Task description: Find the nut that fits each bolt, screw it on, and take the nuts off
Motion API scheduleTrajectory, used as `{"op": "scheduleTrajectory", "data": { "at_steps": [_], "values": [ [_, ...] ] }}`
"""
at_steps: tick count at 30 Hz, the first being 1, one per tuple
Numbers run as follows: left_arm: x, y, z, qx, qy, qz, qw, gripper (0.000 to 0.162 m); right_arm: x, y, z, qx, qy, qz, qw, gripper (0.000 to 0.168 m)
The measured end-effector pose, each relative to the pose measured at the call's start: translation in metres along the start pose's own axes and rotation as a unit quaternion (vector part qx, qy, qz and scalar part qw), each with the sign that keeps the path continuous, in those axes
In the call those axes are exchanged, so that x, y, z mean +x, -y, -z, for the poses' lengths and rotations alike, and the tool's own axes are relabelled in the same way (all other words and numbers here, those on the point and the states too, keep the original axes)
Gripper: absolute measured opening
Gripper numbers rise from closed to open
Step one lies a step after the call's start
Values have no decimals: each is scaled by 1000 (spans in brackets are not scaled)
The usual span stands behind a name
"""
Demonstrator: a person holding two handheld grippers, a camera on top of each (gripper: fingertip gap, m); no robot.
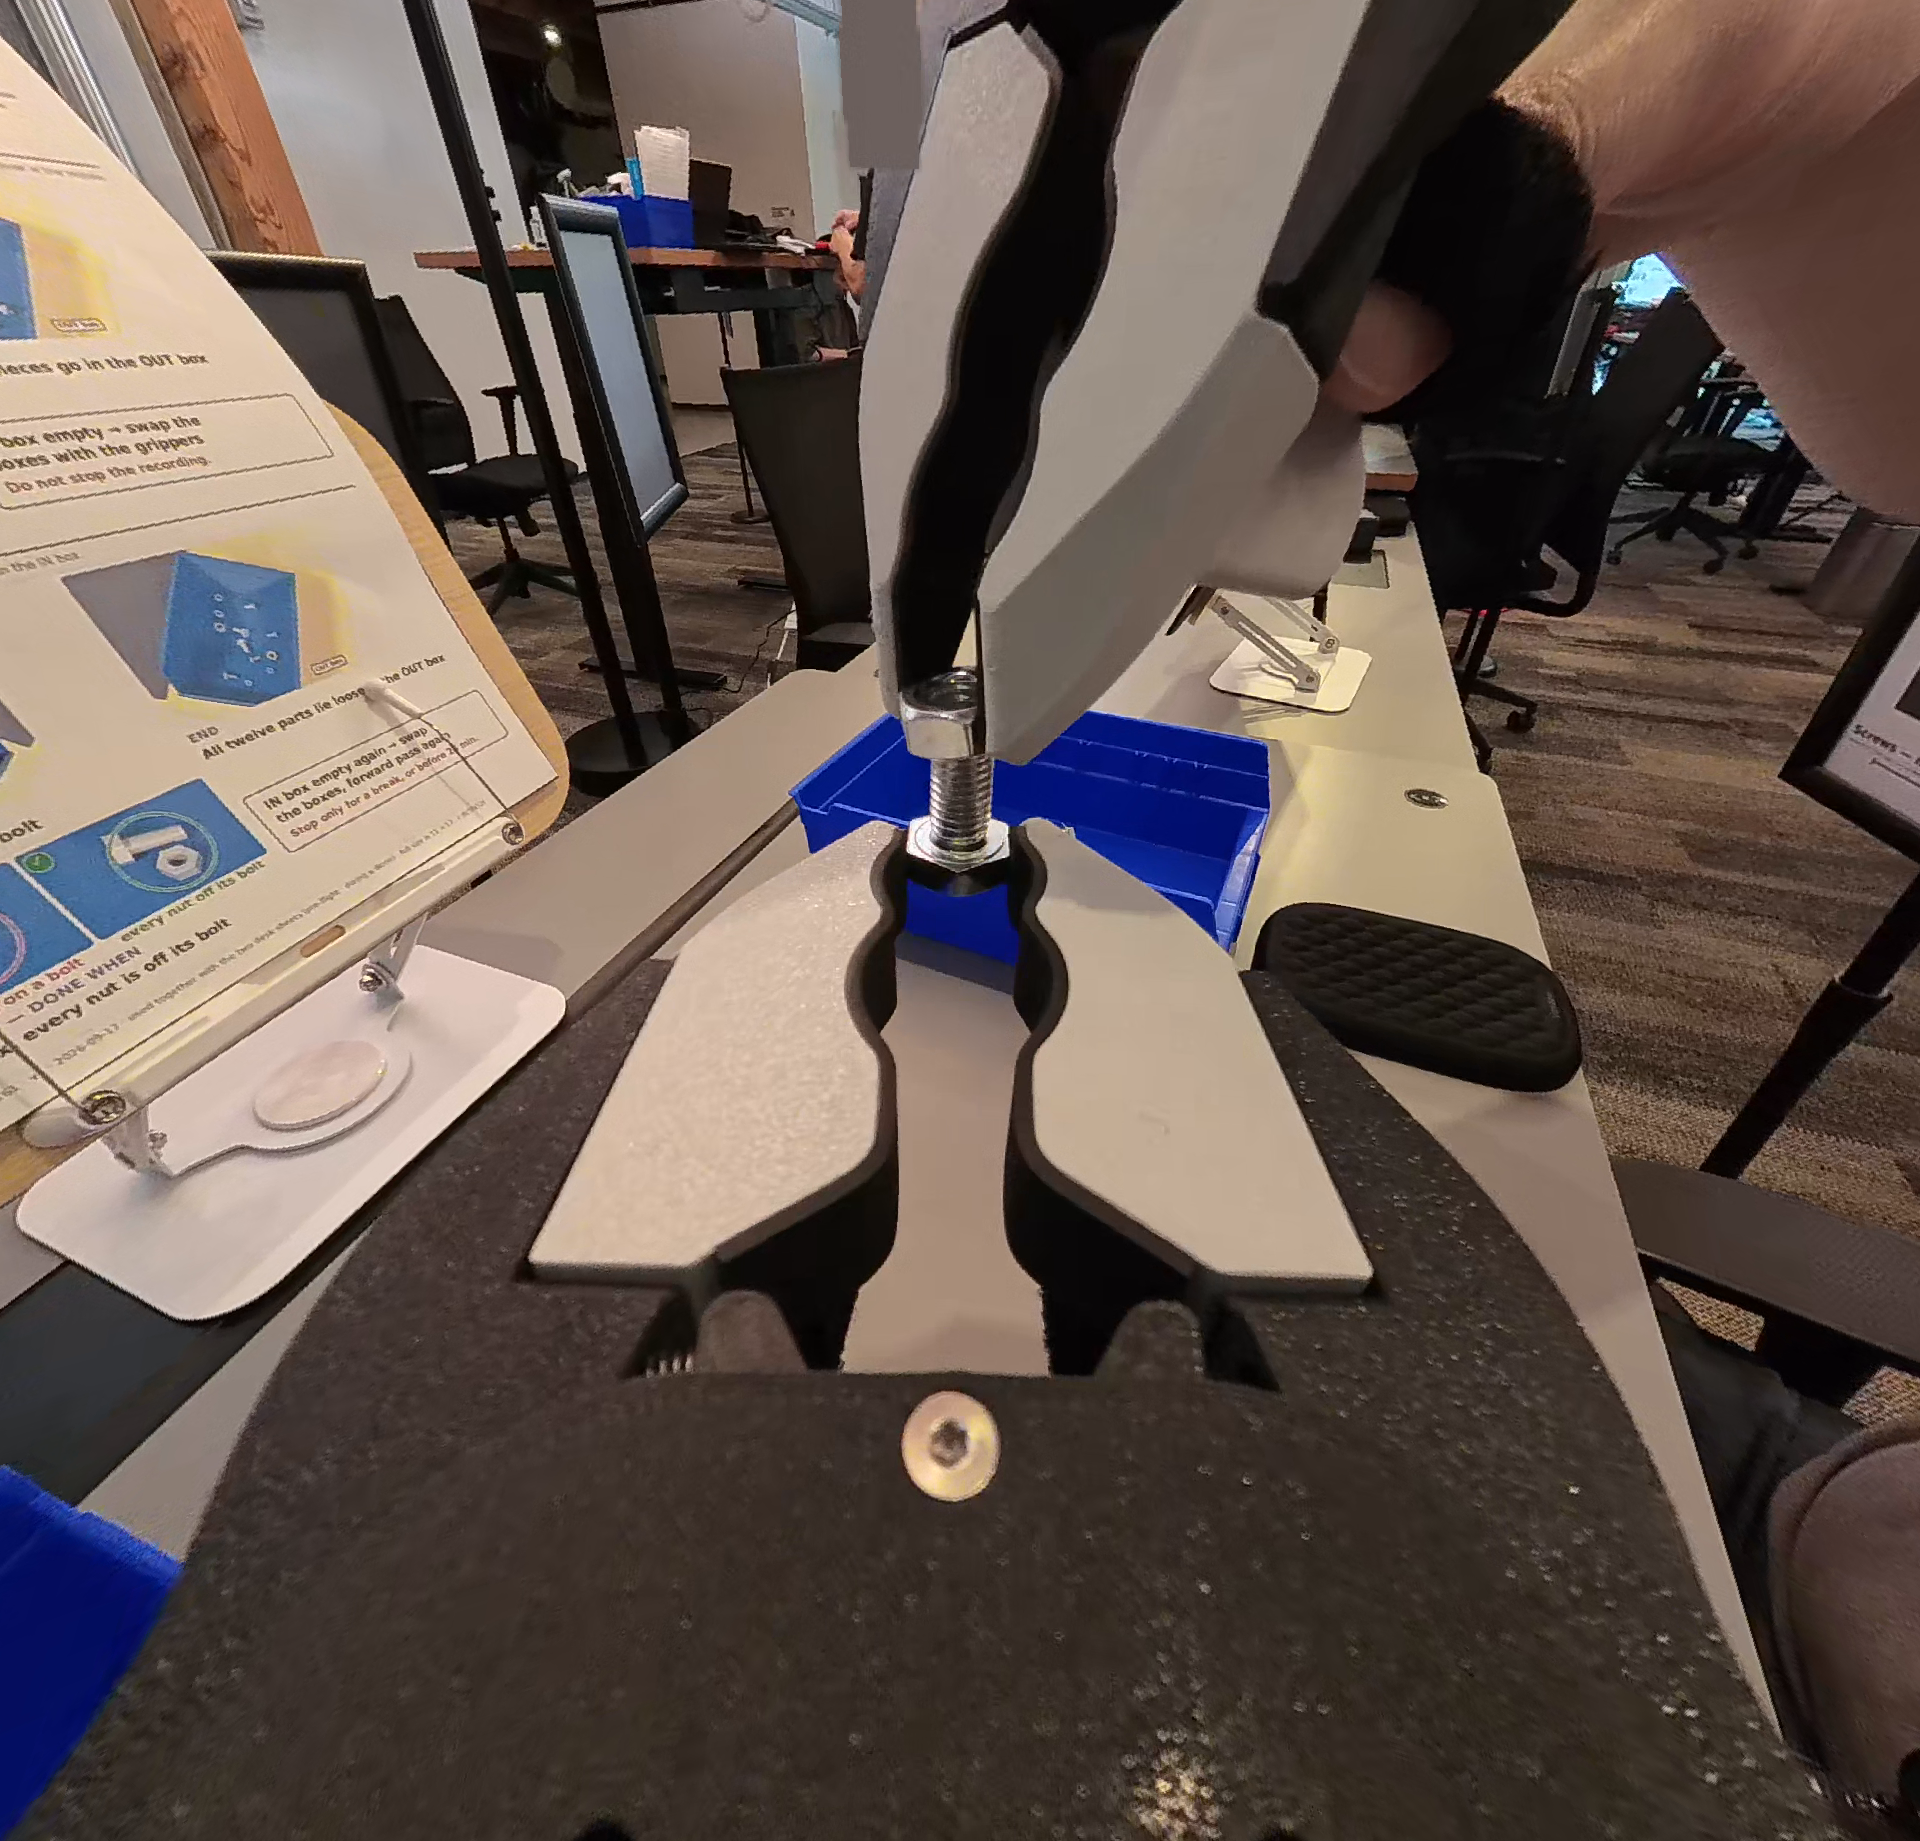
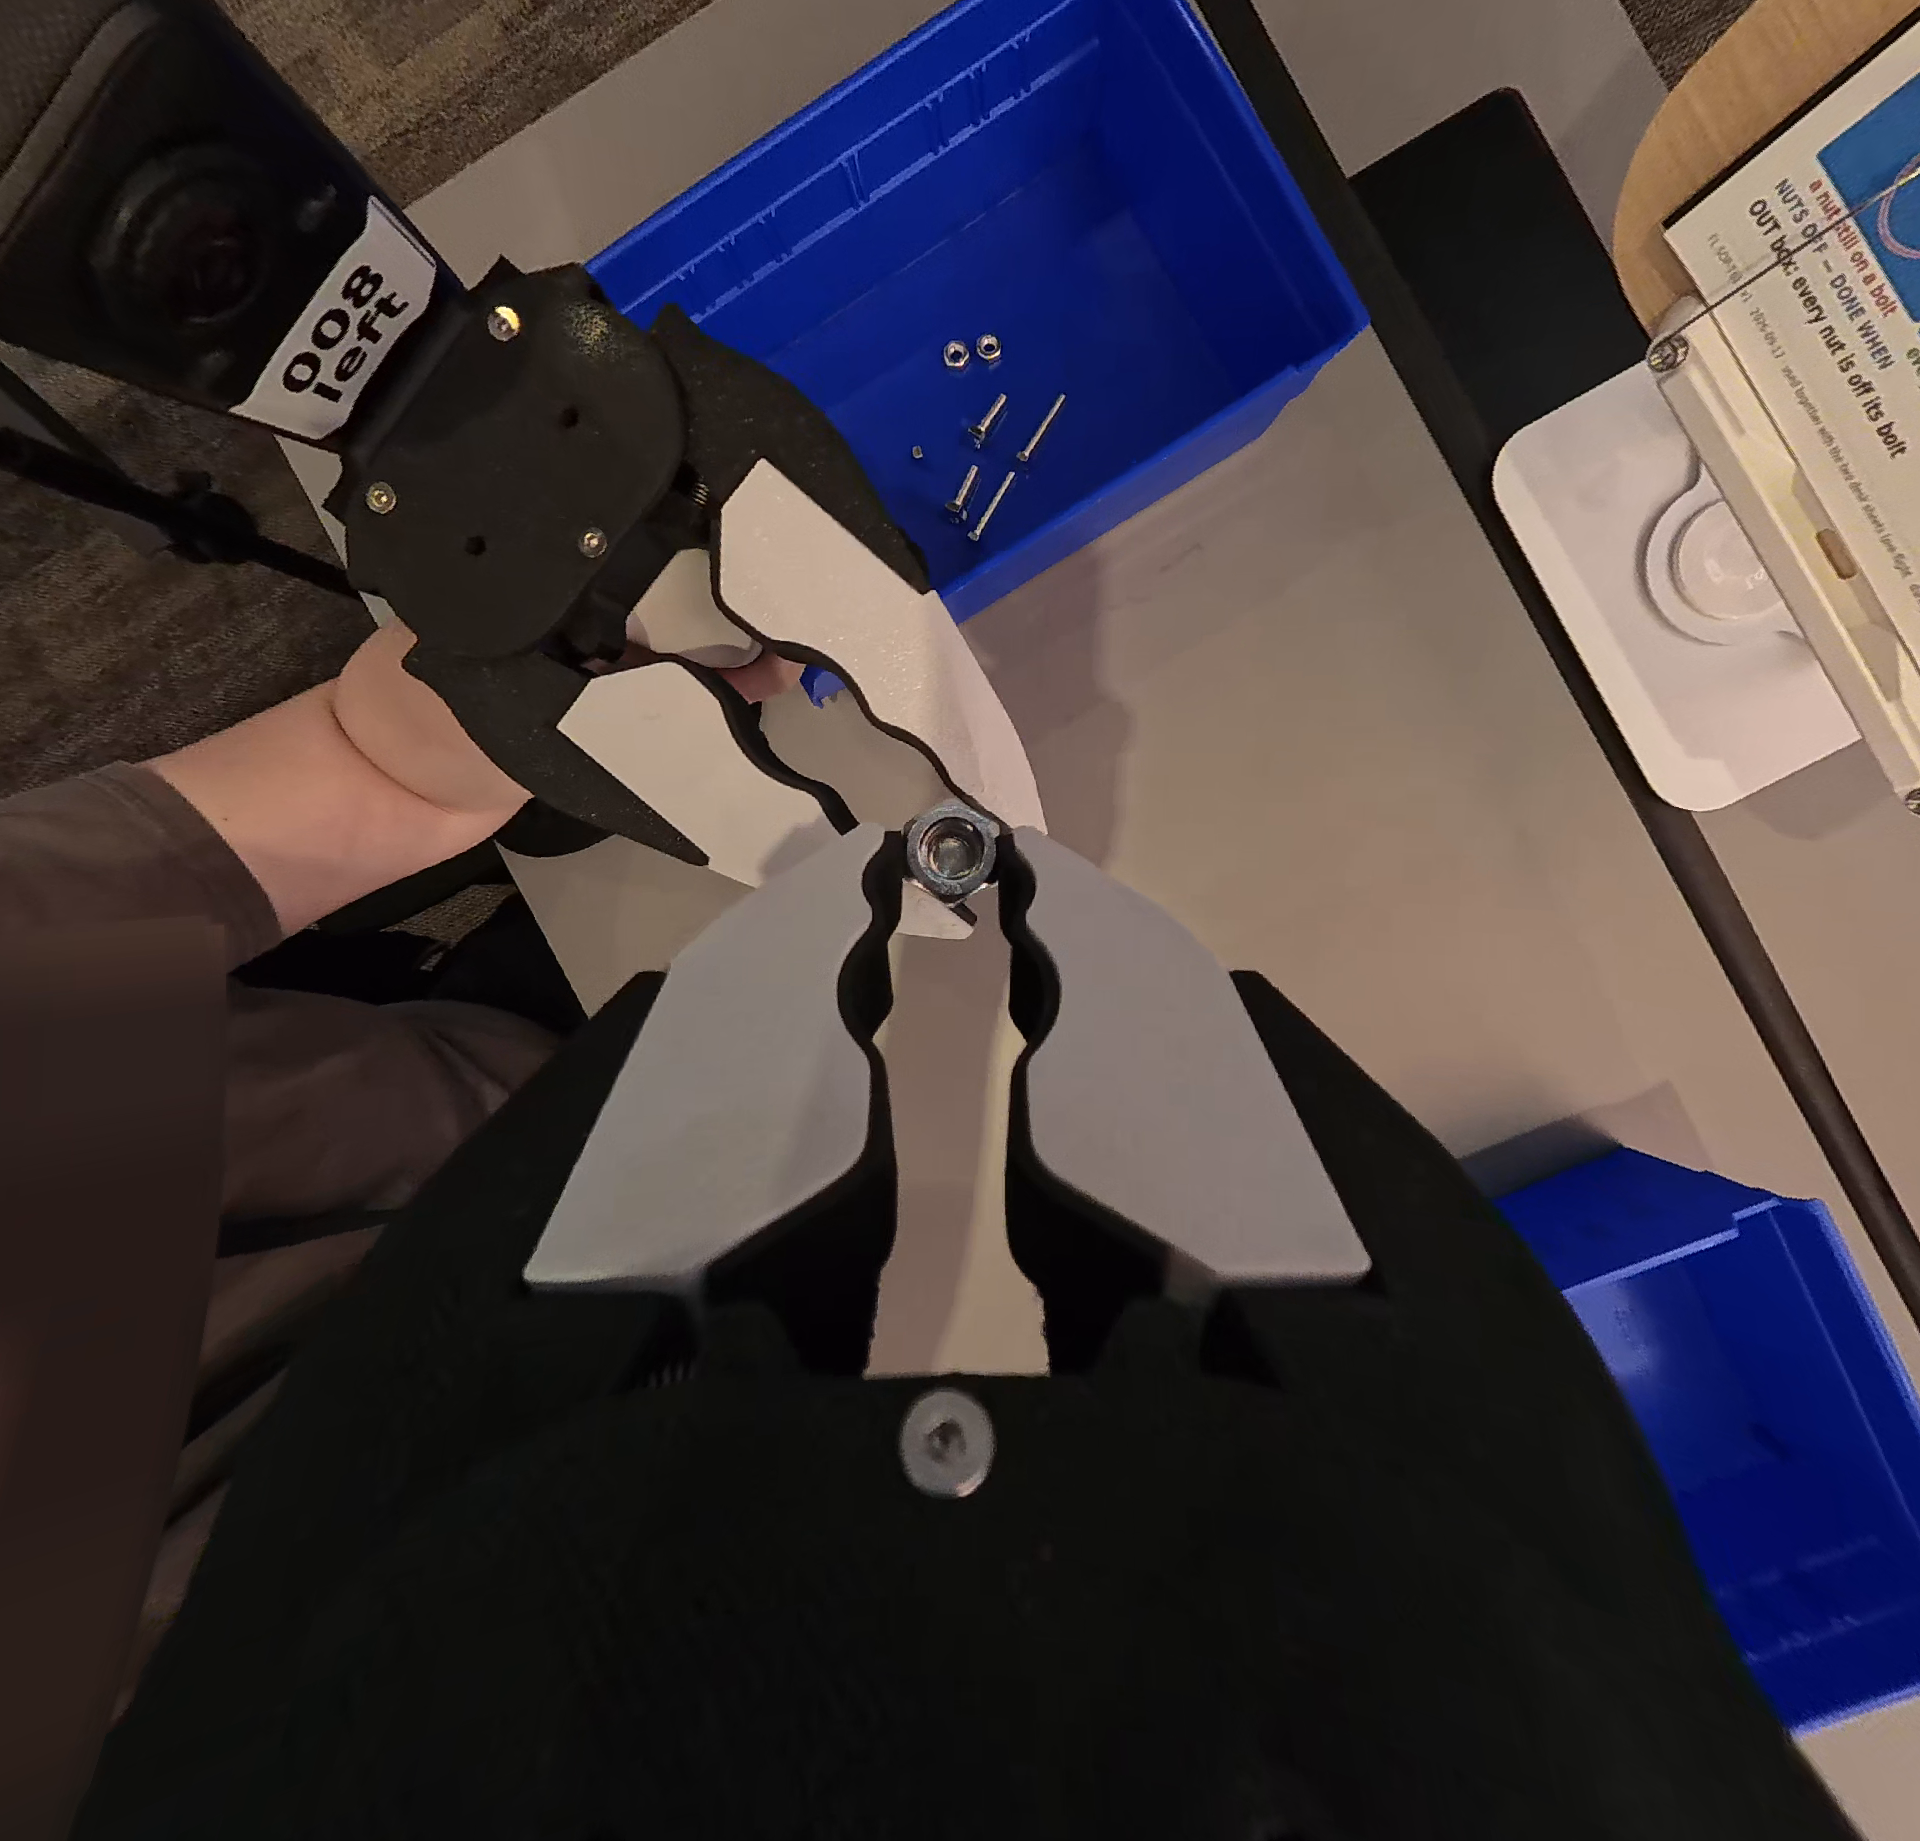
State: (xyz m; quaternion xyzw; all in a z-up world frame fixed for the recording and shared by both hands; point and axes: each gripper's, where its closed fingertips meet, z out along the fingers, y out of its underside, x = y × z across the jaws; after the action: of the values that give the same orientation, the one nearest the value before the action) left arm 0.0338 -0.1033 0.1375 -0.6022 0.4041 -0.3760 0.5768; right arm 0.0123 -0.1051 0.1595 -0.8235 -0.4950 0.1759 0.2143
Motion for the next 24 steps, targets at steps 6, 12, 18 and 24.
{"op": "scheduleTrajectory", "data": {
  "at_steps": [6, 12, 18, 24],
  "values": [
    [-1, 3, 3, 8, -1, 3, 1000, 18, -2, 2, 0, 7, -3, 25, 1000, 19],
    [3, 3, 4, 6, -16, -2, 1000, 18, -6, 1, 2, 2, -2, 68, 998, 19],
    [-2, -1, 0, -7, 12, -7, 1000, 18, 1, -2, -1, -11, -23, 48, 999, 19],
    [-15, -8, -6, -24, 76, -17, 997, 18, 14, -2, -8, -7, -35, -16, 999, 19]
  ]
}}
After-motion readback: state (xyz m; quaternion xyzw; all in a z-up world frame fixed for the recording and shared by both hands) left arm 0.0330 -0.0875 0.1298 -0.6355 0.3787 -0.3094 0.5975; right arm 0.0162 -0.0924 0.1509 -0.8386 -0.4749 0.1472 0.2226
